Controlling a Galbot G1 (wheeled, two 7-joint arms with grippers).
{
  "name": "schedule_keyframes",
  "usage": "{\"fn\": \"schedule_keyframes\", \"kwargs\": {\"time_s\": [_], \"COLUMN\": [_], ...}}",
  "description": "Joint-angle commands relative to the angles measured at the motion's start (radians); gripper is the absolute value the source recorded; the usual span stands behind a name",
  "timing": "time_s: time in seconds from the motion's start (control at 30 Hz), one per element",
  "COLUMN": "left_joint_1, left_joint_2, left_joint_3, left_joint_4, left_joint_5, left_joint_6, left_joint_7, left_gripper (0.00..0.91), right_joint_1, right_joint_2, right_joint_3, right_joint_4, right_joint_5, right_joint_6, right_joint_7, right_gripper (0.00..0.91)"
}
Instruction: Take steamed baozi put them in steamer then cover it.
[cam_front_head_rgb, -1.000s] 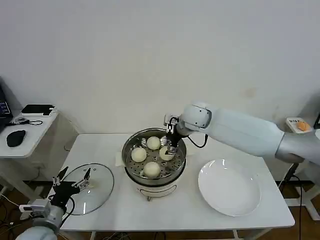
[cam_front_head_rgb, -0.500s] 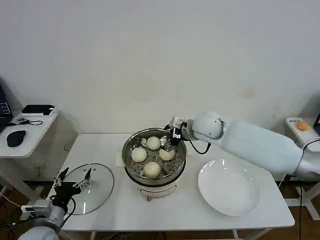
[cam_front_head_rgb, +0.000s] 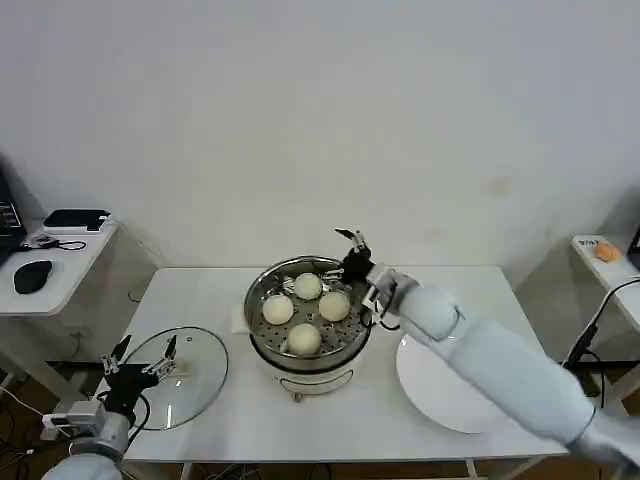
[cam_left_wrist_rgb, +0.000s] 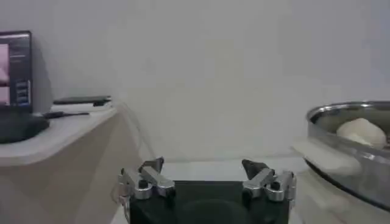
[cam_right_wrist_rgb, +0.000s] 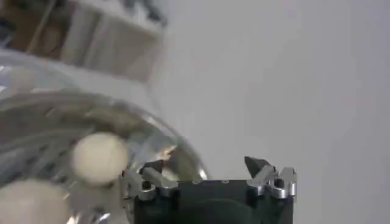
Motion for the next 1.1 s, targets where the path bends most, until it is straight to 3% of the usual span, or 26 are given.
{"fn": "schedule_keyframes", "kwargs": {"time_s": [0.03,0.1,0.2,0.3,0.4,0.63,1.1], "left_joint_1": [-0.011,-0.022,-0.008,0.028,0.085,0.129,-0.014], "left_joint_2": [-0.017,-0.021,-0.014,-0.012,-0.027,0.007,0.023], "left_joint_3": [0.018,0.021,0.018,-0.015,-0.068,-0.081,0.044], "left_joint_4": [0.045,0.093,0.112,0.133,0.154,0.268,0.414], "left_joint_5": [0.192,0.396,0.556,0.865,1.141,1.378,1.497], "left_joint_6": [-0.082,-0.152,-0.167,-0.230,-0.290,-0.340,-0.296], "left_joint_7": [-0.068,-0.075,-0.076,-0.077,-0.120,-0.160,-0.118], "left_gripper": [0.907,0.907,0.907,0.907,0.907,0.907,0.907], "right_joint_1": [-0.605,-0.714,-0.801,-0.930,-1.028,-1.150,-1.206], "right_joint_2": [0.189,0.271,0.357,0.397,0.401,0.408,0.463], "right_joint_3": [0.678,0.813,0.954,1.074,1.136,1.228,1.285], "right_joint_4": [0.003,0.022,0.079,0.163,0.236,0.293,0.343], "right_joint_5": [-0.299,-0.308,-0.277,-0.244,-0.202,-0.177,-0.170], "right_joint_6": [0.340,0.365,0.342,0.291,0.253,0.240,0.240], "right_joint_7": [0.041,-0.014,-0.083,-0.150,-0.177,-0.157,-0.098], "right_gripper": [0.907,0.907,0.907,0.907,0.907,0.907,0.907]}}
